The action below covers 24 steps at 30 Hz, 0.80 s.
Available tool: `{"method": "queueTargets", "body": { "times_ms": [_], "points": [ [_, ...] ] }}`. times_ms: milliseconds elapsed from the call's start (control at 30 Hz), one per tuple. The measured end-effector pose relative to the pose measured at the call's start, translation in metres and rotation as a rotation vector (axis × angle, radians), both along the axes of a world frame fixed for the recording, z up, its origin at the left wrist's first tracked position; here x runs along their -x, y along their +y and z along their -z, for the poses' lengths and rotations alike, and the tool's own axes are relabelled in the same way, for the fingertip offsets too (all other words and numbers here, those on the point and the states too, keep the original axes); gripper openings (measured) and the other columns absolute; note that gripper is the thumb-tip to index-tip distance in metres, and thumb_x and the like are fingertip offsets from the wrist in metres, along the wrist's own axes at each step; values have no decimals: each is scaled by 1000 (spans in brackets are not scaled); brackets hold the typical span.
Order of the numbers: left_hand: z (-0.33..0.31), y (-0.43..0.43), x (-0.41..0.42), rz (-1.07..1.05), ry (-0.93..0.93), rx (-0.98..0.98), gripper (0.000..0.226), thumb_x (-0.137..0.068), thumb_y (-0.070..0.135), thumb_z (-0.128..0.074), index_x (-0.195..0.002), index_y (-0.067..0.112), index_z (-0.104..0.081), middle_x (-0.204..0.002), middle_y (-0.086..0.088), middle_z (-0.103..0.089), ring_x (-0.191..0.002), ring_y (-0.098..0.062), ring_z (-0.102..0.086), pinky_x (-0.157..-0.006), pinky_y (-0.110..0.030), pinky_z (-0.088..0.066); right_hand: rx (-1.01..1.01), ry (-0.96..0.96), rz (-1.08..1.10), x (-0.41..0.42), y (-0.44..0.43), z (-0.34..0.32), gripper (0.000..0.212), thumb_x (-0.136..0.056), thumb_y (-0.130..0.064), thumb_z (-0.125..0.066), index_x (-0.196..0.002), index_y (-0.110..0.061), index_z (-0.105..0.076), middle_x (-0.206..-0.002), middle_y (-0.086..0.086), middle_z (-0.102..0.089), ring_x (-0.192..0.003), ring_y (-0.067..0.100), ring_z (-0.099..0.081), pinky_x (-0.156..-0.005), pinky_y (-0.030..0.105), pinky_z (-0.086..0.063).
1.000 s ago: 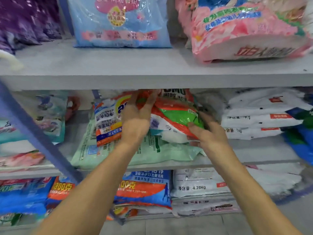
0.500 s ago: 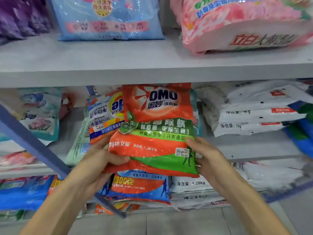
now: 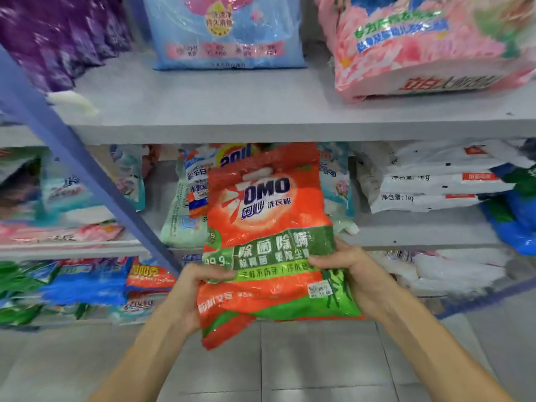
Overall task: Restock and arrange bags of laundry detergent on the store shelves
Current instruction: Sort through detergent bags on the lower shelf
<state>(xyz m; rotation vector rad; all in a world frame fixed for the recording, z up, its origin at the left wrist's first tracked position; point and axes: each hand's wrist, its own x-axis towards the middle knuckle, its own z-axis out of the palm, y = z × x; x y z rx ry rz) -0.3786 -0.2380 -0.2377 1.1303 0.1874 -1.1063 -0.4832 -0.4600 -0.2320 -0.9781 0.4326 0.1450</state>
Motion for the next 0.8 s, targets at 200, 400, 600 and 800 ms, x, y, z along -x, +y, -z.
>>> {"method": "queueTargets", "body": {
  "times_ms": [200, 400, 600, 800],
  "points": [
    [-26, 51, 41, 5, -35, 120, 85, -10, -1, -96, -93, -2, -79, -97, -30, -74, -74, -43, -75, -59, -47, -62, -159, 16, 0, 31, 27, -16, 82, -45, -5, -90, -123, 4, -68, -124, 31, -67, -105, 46, -69, -96, 59, -55],
    [-60, 95, 78, 6, -128, 94, 85, -24, -4, -97, -107, 2, -76, -110, -32, -71, -90, -47, -73, -75, -54, -62, -155, 91, 291, 37, 77, -61, 45, -103, -30, -48, -78, -7, -77, -71, 15, -75, -55, 26, -72, -45, 28, -57],
    [-96, 158, 119, 1, -240, 33, 72, -42, -12, -85, -110, 9, -76, -119, -31, -68, -102, -49, -69, -84, -57, -59, -114, 225, -55, 30, 120, -91, 24, -84, -25, -67, -86, -5, -79, -81, 15, -73, -69, 31, -69, -68, 37, -60],
    [-149, 212, 135, -377, -128, 52, 86, -20, 24, -99, -98, -6, -78, -103, -33, -72, -86, -47, -73, -75, -55, -61, -160, 51, -185, 23, 182, -126, 17, -77, -8, -60, -81, -2, -75, -74, 14, -72, -61, 29, -70, -60, 37, -61]
  ]
}}
